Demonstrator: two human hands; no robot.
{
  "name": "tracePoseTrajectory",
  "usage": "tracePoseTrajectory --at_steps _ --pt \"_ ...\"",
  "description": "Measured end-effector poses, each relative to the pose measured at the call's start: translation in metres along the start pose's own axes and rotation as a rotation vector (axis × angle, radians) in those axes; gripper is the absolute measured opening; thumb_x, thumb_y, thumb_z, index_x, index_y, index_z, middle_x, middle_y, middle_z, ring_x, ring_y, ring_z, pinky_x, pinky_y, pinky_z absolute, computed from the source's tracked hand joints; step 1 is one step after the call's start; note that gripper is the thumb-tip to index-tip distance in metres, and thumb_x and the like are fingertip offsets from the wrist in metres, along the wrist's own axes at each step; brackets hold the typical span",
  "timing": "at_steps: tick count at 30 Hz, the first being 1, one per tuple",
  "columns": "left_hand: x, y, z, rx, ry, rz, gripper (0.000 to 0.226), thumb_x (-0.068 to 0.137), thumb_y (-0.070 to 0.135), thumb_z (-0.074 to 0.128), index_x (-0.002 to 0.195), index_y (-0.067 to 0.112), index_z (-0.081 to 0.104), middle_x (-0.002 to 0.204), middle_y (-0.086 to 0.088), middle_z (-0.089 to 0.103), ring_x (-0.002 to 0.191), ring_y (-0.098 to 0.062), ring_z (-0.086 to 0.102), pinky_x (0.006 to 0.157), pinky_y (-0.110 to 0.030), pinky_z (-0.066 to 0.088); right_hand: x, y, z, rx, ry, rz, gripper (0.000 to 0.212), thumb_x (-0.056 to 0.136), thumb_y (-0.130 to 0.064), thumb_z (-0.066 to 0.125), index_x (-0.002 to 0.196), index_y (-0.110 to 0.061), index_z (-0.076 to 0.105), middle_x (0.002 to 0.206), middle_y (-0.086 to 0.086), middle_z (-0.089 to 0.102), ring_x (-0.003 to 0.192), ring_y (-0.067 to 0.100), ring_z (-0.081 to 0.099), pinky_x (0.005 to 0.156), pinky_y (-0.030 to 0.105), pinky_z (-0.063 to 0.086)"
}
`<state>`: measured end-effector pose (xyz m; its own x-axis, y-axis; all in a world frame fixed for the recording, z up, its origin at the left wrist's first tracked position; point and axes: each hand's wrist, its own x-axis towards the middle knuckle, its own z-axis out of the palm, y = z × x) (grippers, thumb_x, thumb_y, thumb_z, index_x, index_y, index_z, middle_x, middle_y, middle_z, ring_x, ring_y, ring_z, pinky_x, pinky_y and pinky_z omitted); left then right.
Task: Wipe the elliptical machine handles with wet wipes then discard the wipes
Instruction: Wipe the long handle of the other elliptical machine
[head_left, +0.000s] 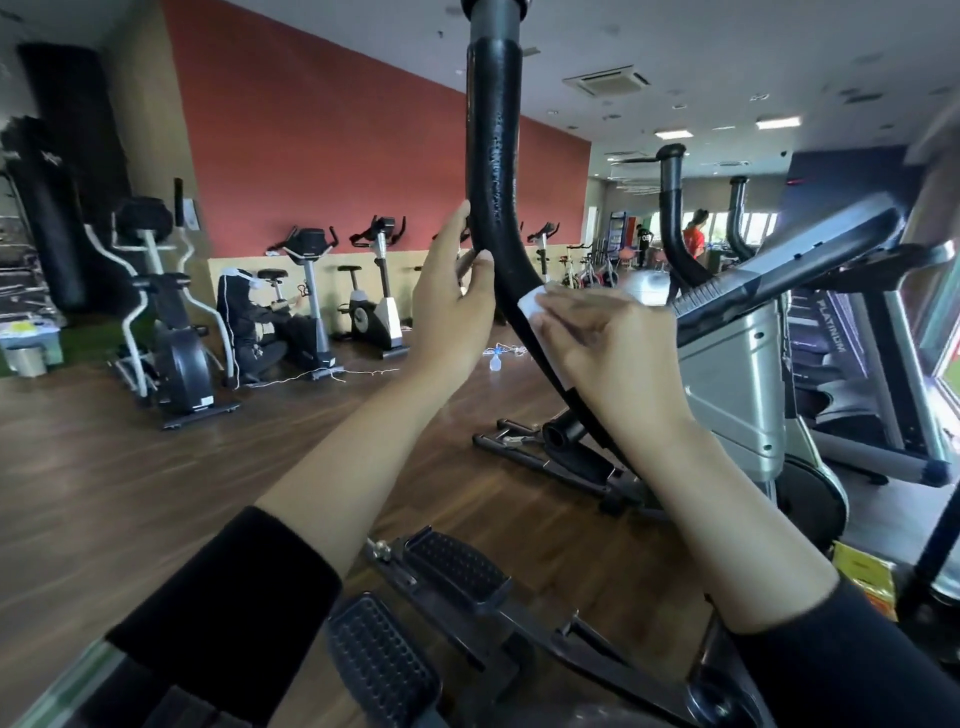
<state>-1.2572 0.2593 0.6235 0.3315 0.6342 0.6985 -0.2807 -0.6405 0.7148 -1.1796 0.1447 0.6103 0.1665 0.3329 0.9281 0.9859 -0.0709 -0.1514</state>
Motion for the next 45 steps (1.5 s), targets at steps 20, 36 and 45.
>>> tracePoseTrajectory --at_steps 20,36,45 --pt "0.07 -0.011 -0.038 -0.198 -0.329 0.174 0.052 0.099 0.008 0.044 0.148 0.023 0.033 0.121 0.029 0.047 0.095 -0.003 0.058 0.082 -0.009 0.045 0.036 -0.044 0.044 -0.094 0.201 0.248 0.018 0.083 -0.013 0.067 0.099 -0.008 0.074 0.103 0.007 0.072 0.1 0.017 0.067 0.091 0.04 0.053" --pt "0.089 -0.016 -0.043 -0.359 -0.423 0.164 0.048 0.1 0.008 0.043 0.144 0.026 0.04 0.13 0.009 0.056 0.074 0.002 0.054 0.069 -0.016 0.043 0.046 -0.058 0.065 -0.284 0.349 0.225 0.018 0.083 -0.014 0.068 0.099 -0.009 0.074 0.098 0.007 0.073 0.091 0.017 0.069 0.083 0.009 0.042" --pt "0.106 -0.011 -0.035 -0.391 -0.37 0.207 0.045 0.1 0.009 0.042 0.143 0.024 0.042 0.135 0.012 0.052 0.119 0.005 0.051 0.101 -0.017 0.042 0.076 -0.045 0.068 -0.232 0.427 0.142 0.019 0.083 -0.015 0.07 0.1 -0.009 0.073 0.104 0.003 0.071 0.097 0.005 0.064 0.091 0.0 0.036"
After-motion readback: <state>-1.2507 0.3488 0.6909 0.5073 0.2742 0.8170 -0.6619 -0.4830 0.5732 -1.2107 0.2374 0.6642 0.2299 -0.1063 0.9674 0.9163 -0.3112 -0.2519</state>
